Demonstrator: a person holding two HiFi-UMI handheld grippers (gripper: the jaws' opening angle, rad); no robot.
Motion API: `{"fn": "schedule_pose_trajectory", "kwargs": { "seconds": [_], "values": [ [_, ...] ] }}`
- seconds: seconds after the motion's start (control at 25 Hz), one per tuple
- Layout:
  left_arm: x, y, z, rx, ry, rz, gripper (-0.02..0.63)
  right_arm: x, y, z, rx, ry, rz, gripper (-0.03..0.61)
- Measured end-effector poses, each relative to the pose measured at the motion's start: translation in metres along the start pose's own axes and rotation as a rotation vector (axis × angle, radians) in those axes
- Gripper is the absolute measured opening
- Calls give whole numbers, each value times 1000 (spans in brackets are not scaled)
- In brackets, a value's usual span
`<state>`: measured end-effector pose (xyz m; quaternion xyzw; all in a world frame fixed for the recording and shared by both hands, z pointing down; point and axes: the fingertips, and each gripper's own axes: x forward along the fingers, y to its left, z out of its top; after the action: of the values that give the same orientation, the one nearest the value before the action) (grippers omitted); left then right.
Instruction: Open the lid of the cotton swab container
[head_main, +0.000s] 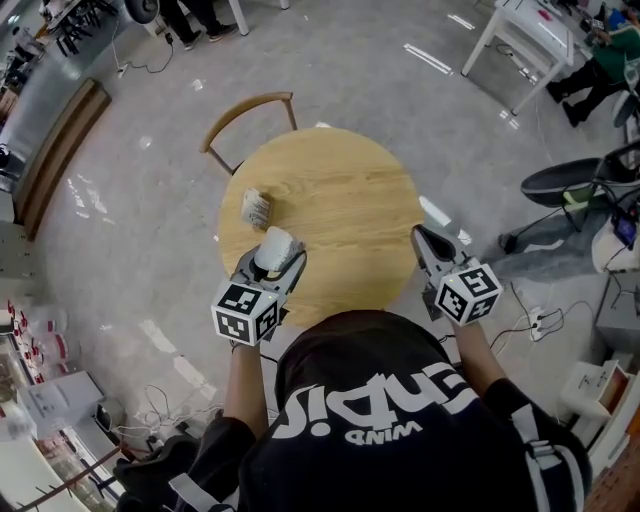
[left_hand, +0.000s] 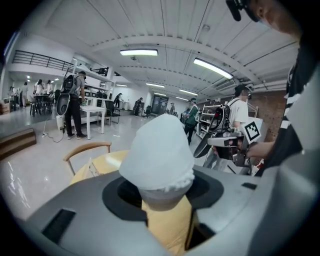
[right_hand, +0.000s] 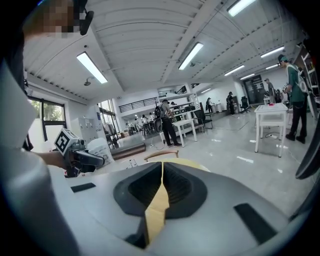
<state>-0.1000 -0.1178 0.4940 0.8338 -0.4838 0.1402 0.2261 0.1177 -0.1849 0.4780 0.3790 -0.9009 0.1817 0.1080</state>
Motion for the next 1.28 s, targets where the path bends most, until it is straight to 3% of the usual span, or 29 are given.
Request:
{"fn": "schedule_pose_trajectory", "kwargs": {
  "seconds": [0.24, 1.28],
  "values": [
    [-4, 5, -1, -17, -14, 40, 210, 2, 2, -3, -11, -4, -11, 9],
    [-2, -2, 3, -9, -22, 53, 210, 6, 1, 1, -42, -15, -56, 2]
  ]
}}
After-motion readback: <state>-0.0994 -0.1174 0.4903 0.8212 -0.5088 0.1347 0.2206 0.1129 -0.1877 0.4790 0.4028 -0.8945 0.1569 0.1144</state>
